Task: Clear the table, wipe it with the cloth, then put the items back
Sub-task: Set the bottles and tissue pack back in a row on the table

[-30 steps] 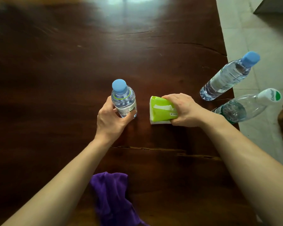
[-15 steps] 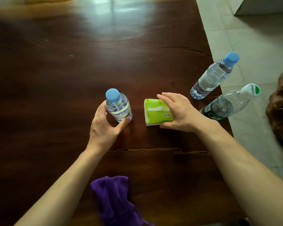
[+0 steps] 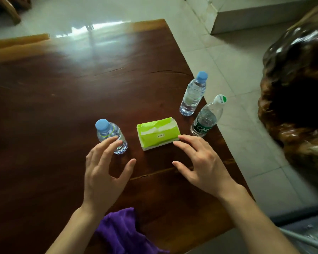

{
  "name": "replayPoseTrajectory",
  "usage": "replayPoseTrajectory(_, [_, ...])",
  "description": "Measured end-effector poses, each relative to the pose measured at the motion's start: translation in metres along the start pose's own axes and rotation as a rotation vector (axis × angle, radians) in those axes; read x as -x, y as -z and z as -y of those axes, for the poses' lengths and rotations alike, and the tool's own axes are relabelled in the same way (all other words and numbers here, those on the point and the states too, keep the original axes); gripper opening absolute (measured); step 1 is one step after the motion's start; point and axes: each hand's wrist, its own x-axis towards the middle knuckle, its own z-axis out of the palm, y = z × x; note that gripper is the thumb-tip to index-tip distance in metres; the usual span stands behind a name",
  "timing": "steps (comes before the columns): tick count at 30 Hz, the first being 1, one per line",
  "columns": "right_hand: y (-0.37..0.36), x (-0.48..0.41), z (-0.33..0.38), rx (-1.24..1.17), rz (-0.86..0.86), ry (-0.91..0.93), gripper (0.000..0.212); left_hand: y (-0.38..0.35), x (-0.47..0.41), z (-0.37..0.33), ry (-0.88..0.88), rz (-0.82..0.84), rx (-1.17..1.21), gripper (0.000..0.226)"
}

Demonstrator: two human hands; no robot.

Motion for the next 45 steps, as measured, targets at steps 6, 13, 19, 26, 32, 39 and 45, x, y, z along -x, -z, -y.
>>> replayPoseTrajectory(6, [0.01,0.013,-0.024,-0.035,-0.223,-0.193,0.028,-0.048,-0.035,-0.032,0.051,0.146,0.159,0.044])
replayPoseTrajectory(13, [0.01,0.003,-0.071,-0.032,-0.335,-0.44,0.014,-0.116,-0.094,-0.04,0.176,0.3,0.171,0.038])
replayPoseTrajectory(19, [-0.004,-0.015,-0.104,-0.18,-0.276,-0.591,0.061,-0.17,-0.139,-0.033,0.302,0.373,0.184,0.057])
replayPoseTrajectory(26, [-0.023,-0.037,-0.122,-0.445,-0.17,-0.595,0.112,-0.22,-0.176,-0.034,0.328,0.452,0.258,0.08])
replayPoseTrajectory(32, [-0.03,-0.05,-0.125,-0.497,-0.272,-0.547,0.083,-0.243,-0.191,-0.041,0.383,0.429,0.421,0.076])
replayPoseTrajectory(39, [-0.031,-0.052,-0.128,-0.524,-0.298,-0.581,0.063,-0.249,-0.191,-0.045,0.4,0.371,0.401,0.059])
replayPoseTrajectory(45, [0.002,-0.059,-0.125,-0.547,-0.381,-0.58,0.069,-0.222,-0.195,-0.06,0.363,0.321,0.411,0.057])
